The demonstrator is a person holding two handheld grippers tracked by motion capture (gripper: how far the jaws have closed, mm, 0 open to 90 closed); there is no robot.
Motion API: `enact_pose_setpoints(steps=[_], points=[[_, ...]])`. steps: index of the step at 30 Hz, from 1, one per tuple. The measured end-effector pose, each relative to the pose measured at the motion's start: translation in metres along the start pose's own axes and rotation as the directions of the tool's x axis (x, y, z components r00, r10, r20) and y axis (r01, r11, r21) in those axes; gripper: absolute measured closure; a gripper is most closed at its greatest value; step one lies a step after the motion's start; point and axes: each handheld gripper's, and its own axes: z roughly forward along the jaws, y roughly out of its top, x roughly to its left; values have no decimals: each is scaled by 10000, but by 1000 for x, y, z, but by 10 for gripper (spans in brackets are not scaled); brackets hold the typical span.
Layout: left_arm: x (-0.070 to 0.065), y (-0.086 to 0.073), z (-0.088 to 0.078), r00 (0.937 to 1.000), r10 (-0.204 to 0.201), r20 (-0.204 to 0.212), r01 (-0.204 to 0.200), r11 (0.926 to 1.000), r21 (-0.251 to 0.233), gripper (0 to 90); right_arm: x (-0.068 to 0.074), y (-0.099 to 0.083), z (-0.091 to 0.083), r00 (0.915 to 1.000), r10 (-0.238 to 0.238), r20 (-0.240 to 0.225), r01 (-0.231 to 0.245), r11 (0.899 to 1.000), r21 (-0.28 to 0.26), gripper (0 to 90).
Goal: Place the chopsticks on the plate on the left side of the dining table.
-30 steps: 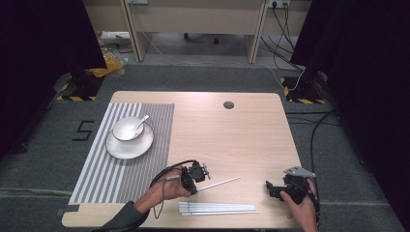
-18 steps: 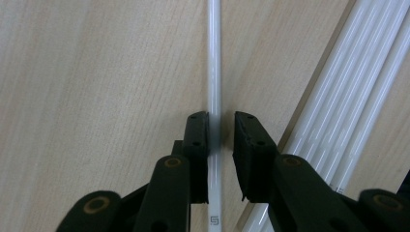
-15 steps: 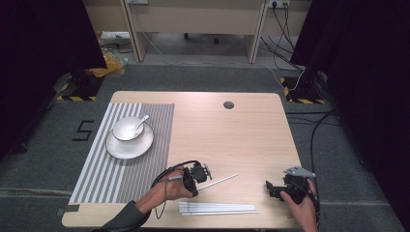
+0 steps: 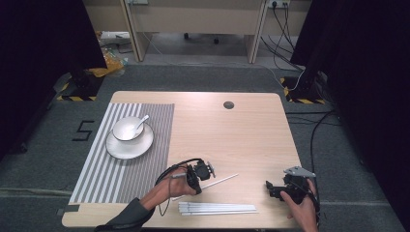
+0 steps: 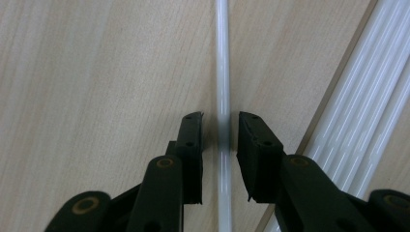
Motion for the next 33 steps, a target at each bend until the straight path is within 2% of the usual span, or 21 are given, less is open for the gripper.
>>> enact_pose_setpoints(steps=[3,6,12,21,28,33], points=[[1,4,0,10000,-2,7,2,9996,291,739,0,0,0,10000,-2,-1,2,10000,-3,4],[-2,5,1,9999,-57,-121,61,9994,339,750,0,0,0,10000,0,-8,0,10000,-2,4],[-7,6,1,9997,-47,-249,56,9994,349,828,0,0,0,10000,-2,-1,2,10000,-3,4],[-4,6,1,9998,-147,-98,150,9991,396,837,0,0,0,10000,4,0,-4,10000,-15,4],[-7,11,1,9995,229,-235,-214,9976,651,843,0,0,0,10000,-1,1,1,10000,-16,4],[-3,8,1,9997,232,-13,-232,9989,398,844,0,0,0,10000,0,-1,0,10000,-16,4]])
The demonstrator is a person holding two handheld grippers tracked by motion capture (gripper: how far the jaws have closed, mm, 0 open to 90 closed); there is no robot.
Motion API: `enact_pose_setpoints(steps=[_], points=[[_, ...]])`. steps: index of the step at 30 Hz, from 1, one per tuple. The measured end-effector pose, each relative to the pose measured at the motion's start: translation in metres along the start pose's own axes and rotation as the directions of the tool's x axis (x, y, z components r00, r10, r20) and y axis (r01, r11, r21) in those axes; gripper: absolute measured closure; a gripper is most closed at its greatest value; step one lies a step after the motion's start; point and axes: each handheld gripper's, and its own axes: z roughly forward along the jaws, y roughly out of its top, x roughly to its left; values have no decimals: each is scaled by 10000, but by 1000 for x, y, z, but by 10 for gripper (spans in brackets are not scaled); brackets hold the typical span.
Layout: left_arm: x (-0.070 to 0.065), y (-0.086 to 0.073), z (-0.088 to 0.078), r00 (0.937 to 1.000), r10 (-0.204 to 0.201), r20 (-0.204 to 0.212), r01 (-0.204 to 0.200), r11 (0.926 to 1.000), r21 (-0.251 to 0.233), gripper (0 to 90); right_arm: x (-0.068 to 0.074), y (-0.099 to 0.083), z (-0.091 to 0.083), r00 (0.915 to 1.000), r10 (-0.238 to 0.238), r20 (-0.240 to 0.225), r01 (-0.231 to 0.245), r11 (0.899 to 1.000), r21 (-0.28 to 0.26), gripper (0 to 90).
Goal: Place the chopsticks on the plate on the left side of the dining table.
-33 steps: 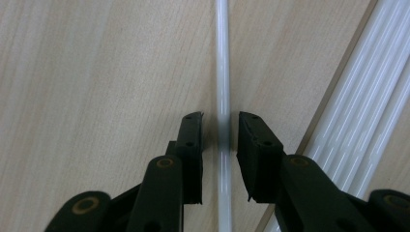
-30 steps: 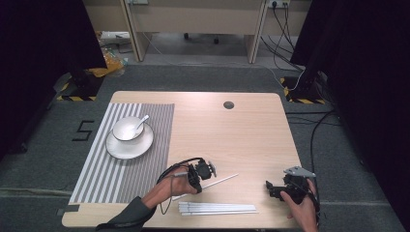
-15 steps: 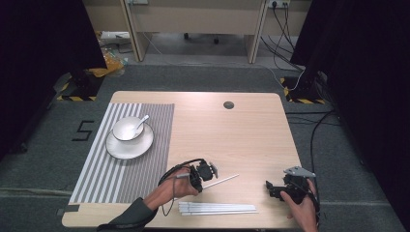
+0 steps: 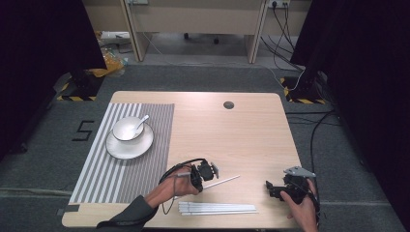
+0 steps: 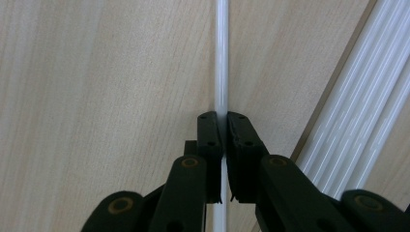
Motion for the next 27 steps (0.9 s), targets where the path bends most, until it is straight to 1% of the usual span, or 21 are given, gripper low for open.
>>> enact_pose_setpoints(steps=[2,5,8,11,14,16,17,18,22,25,27], points=[[0,-1,0,10000,19,64,-18,10000,-82,845,0,0,0,10000,-3,-2,3,10000,-2,4],[2,-4,-4,10000,52,36,-51,9999,-131,844,0,0,0,10000,-4,-4,4,10000,-3,4],[6,-8,-12,9999,45,-90,-48,9995,-313,845,0,0,0,10000,-2,-2,2,10000,-5,4],[9,-13,-22,9999,-42,-120,37,9990,-450,845,0,0,0,10000,-2,-3,2,10000,-5,4],[15,-19,-31,9994,-129,-321,112,9985,-530,845,0,0,0,10000,0,-2,0,10000,-6,4],[19,-26,-37,9991,-237,-352,215,9979,-606,844,0,0,0,10000,-3,-3,3,10000,-6,4],[21,-30,-40,9985,-301,-448,271,9974,-664,844,0,0,0,10000,-5,-2,5,10000,-6,4],[24,-34,-42,9982,-363,-468,333,9975,-631,844,0,0,0,10000,-2,-3,2,10000,-5,4],[34,-52,-48,9959,-651,-630,609,9959,-667,845,0,0,0,10000,1,-2,-1,10000,-8,4],[40,-65,-52,9939,-872,-668,820,9936,-774,844,0,0,0,10000,3,2,-3,10000,-9,4],[43,-72,-55,9932,-949,-676,894,9927,-812,844,0,0,0,10000,-15,3,15,10000,-14,4]])
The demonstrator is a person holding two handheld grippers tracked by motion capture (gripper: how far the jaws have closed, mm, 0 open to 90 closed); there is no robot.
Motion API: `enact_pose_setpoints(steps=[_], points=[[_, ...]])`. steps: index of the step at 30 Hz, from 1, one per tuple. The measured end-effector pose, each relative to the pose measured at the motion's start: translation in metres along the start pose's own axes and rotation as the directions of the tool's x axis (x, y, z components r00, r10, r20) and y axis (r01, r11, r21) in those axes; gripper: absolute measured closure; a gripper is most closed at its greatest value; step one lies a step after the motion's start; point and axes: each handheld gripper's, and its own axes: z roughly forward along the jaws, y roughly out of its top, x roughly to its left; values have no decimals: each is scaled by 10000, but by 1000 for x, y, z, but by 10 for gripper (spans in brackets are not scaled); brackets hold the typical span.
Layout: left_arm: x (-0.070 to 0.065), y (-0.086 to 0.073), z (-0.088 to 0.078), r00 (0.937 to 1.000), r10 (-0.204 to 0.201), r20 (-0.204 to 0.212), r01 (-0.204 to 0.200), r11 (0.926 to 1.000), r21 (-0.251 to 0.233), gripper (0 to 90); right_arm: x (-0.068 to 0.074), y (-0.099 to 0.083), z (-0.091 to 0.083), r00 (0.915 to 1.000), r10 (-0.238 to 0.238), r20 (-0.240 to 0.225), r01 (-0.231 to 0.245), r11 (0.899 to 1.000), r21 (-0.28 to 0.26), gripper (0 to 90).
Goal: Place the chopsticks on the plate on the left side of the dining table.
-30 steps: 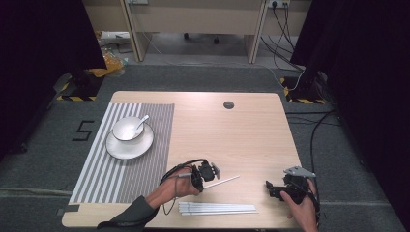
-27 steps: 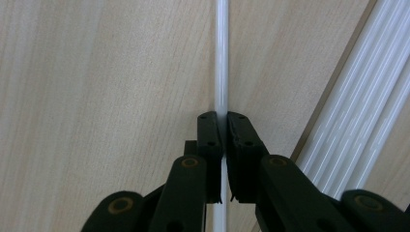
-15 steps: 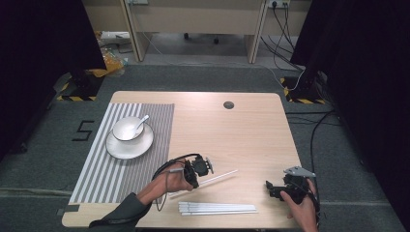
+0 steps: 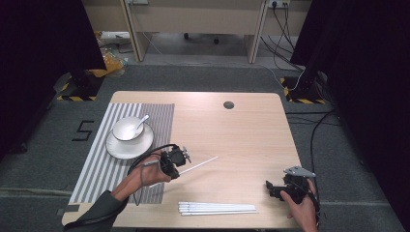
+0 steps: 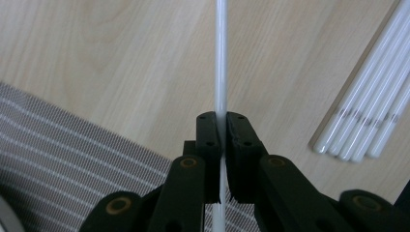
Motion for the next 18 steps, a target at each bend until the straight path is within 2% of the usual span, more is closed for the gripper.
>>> enact_pose_setpoints(steps=[2,6,10,13,18], points=[[5,-9,-5,9998,-174,-34,173,9998,-70,844,0,0,0,10000,-11,5,11,10000,-3,4],[18,-25,-16,9983,-433,-381,425,9989,-211,844,0,0,0,10000,26,9,-26,10000,6,4],[28,-38,-23,9956,-686,-633,685,9976,-38,844,0,0,0,10000,21,12,-21,10000,5,4],[37,-49,-27,9925,-848,-880,853,9964,13,845,0,0,0,10000,24,11,-24,10000,4,3],[56,-66,-31,9853,-1361,-1029,1359,9907,-91,844,0,0,0,10000,22,8,-22,10000,4,3]])
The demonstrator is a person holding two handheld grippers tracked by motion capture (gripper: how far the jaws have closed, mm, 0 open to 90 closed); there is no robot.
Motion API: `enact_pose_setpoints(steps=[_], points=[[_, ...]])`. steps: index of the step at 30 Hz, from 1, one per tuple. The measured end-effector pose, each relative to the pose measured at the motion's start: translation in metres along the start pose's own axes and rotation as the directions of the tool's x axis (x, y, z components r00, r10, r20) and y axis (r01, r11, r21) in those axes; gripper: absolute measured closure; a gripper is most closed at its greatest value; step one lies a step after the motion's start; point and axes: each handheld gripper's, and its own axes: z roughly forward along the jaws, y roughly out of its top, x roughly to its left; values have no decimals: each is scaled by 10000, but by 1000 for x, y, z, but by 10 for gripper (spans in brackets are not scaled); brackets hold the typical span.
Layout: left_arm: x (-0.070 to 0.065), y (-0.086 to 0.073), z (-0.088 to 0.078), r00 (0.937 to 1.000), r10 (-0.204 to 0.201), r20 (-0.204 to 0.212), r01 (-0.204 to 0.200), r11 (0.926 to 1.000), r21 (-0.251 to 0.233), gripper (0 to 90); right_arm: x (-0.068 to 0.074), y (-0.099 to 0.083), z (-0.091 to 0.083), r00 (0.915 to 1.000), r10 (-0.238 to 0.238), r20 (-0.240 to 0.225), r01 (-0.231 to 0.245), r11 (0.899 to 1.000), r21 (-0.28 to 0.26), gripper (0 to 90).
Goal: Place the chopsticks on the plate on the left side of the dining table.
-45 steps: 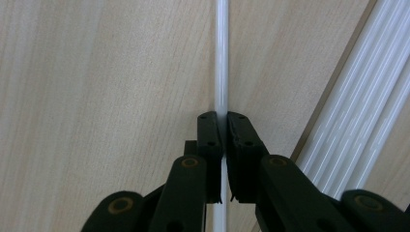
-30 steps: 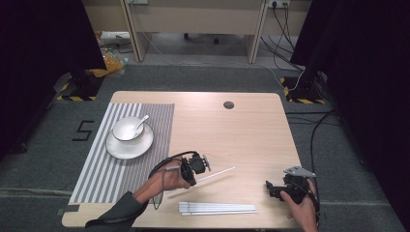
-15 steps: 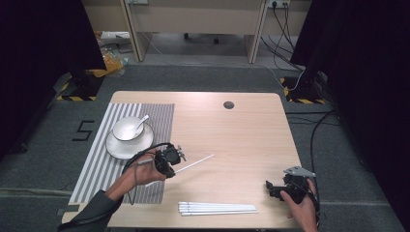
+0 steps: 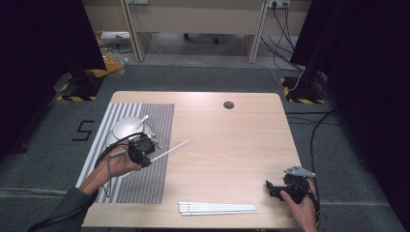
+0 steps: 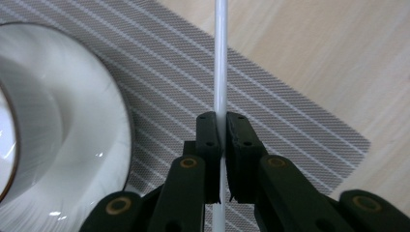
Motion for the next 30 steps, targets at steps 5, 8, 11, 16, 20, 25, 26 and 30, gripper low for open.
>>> enact_pose_setpoints(steps=[5,8,11,16,20,25,26,30], points=[[13,-9,2,9996,-215,-203,217,9997,101,844,0,0,0,10000,2,4,-2,10000,5,3],[21,-14,3,9989,-325,-346,329,9994,110,845,0,0,0,10000,28,15,-28,10000,12,3],[28,-17,5,9980,-414,-471,422,9990,155,844,0,0,0,10000,29,15,-29,10000,13,3],[39,-22,10,9961,-502,-720,523,9983,271,844,0,0,0,10000,28,14,-28,10000,12,3],[48,-26,15,9944,-645,-836,671,9973,292,844,0,0,0,10000,27,15,-27,10000,11,3],[56,-29,21,9948,-586,-827,607,9979,228,844,0,0,0,10000,25,17,-26,10000,10,3],[58,-29,22,9947,-623,-822,641,9978,188,844,0,0,0,10000,29,16,-29,10000,12,3],[61,-31,27,9937,-582,-954,612,9977,290,844,0,0,0,10000,22,22,-22,10000,13,3]])
